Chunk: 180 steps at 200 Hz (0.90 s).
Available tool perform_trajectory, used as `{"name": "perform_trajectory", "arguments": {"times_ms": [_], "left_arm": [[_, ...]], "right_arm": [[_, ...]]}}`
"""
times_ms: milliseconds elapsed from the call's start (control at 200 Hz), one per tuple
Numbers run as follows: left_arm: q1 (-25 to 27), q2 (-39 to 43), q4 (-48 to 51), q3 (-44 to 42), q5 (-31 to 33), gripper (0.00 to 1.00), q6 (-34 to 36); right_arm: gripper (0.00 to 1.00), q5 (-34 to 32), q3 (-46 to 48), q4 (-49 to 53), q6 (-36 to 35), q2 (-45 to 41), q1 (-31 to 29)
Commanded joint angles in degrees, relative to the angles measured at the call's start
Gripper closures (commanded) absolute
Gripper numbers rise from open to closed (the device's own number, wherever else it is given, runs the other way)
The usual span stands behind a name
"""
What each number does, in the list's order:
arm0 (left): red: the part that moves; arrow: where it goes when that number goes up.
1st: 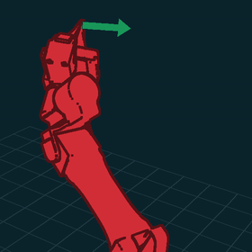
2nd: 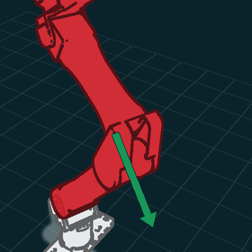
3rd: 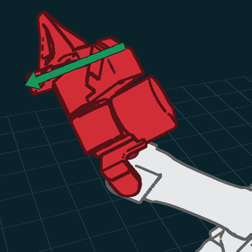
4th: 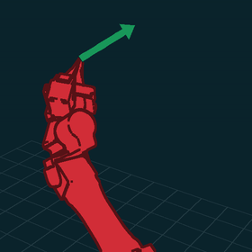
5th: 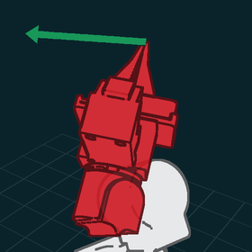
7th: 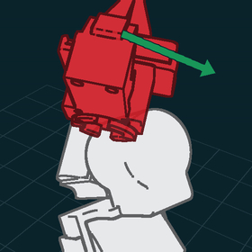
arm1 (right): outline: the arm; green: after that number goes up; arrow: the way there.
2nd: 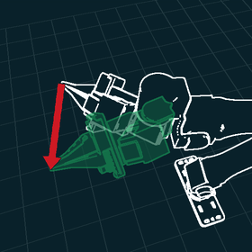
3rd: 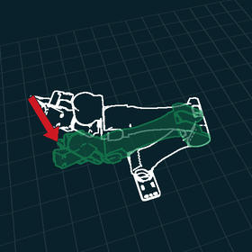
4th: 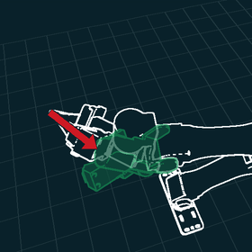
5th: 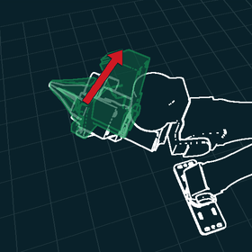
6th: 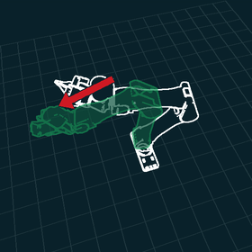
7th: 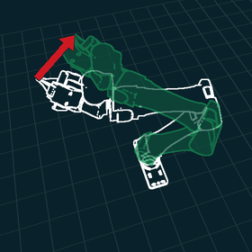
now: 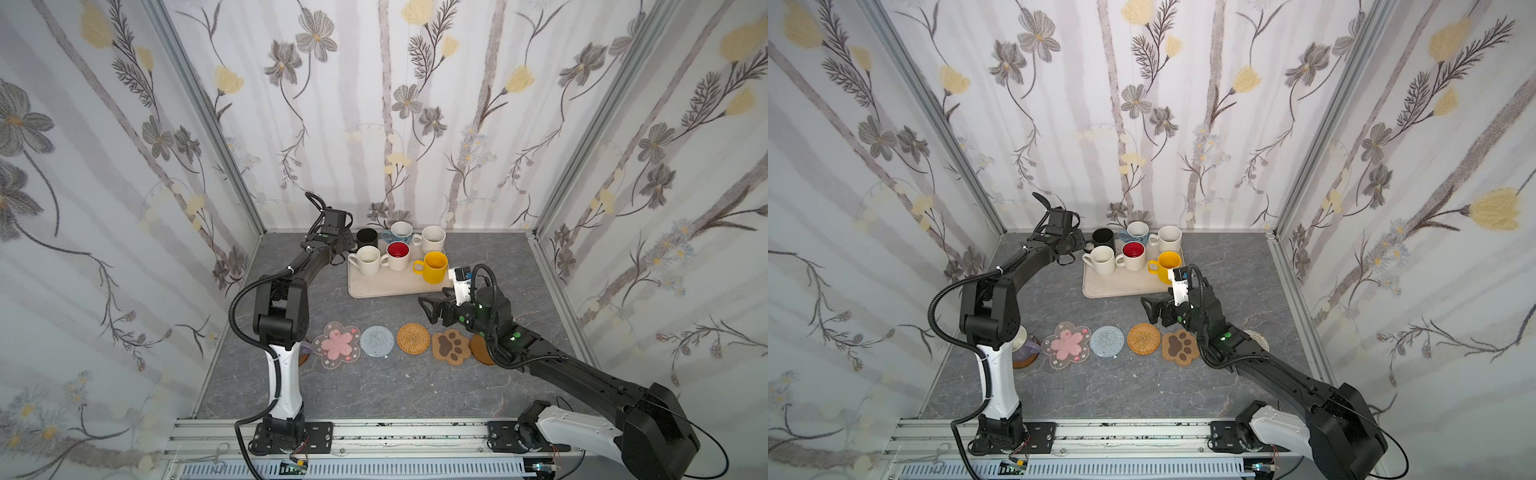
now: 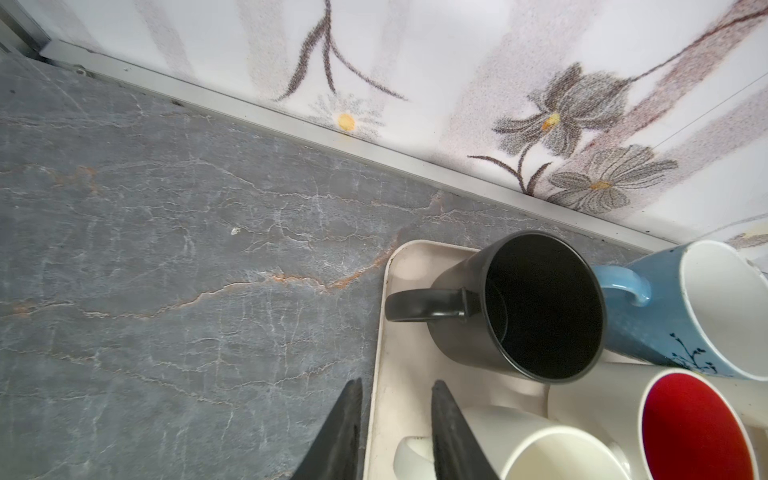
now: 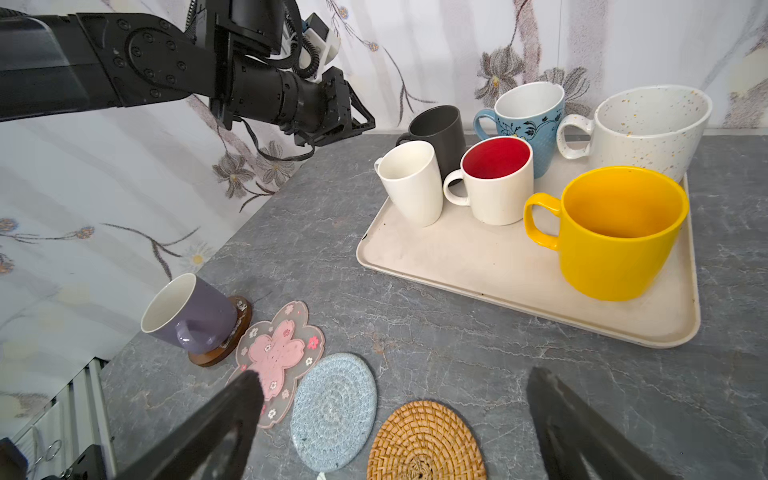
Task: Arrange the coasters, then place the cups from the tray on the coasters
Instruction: 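Reach the left gripper down over the white mug on the tray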
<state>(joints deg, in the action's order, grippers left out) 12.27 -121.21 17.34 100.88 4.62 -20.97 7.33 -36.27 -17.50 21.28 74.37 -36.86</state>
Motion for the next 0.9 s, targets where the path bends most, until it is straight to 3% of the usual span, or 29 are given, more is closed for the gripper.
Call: {"name": "perform_trajectory", "arguments": {"times_ms": [0,395,894], "left_arm": [[-0.06,-1.84,-1.09,1.88,-1.64,0.71,-1.15],[0.93,-2.82,-1.09,-1.07,-1.94,0.76,-2.85],[2.83,3.39,-1.16,-9.22,-3.13,0.76,-3.97]], "right_arm": [[0.0,1.1,0.41,-4.89,1.89,0.59,0.41],[0.0,1.72,1.78,-6.74,3.32,0.82,1.53],[0.0,2.88,1.83,-7.27,4.47,2.09,2.23]]}}
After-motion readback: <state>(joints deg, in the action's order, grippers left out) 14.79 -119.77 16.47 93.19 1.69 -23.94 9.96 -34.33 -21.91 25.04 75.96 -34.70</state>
